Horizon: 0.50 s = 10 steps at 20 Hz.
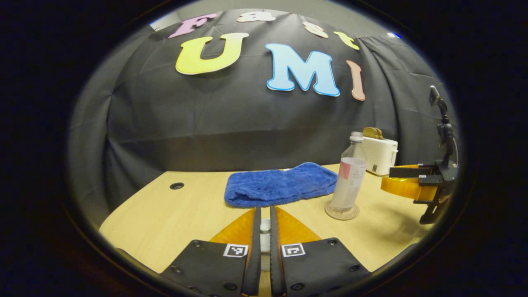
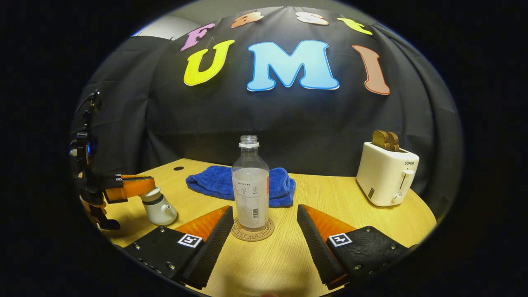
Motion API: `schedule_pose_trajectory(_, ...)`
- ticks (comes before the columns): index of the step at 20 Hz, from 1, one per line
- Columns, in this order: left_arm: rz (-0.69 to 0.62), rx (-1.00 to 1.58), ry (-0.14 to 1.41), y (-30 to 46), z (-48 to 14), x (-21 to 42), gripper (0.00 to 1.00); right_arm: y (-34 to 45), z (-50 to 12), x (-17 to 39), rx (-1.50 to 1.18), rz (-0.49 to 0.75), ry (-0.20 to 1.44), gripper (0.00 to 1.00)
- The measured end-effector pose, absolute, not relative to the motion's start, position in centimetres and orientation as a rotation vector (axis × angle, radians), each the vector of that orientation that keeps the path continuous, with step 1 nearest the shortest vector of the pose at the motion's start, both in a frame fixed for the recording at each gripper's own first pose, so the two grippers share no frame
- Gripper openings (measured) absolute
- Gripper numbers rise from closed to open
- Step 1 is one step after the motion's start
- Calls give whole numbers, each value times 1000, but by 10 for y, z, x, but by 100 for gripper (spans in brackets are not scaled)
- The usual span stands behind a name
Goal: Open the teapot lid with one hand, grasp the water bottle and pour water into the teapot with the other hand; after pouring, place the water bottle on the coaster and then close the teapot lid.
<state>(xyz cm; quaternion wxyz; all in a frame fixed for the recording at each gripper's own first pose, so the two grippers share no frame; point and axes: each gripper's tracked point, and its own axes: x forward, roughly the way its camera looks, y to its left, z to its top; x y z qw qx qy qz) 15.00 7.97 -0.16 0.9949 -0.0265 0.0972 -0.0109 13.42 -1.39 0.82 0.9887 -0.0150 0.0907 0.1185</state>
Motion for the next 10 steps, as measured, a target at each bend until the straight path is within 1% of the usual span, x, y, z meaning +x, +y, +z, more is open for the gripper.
schedule_pose_trajectory(10,3,-41,190,77,-13,150,17,-23,7,132,-10,223,176,95)
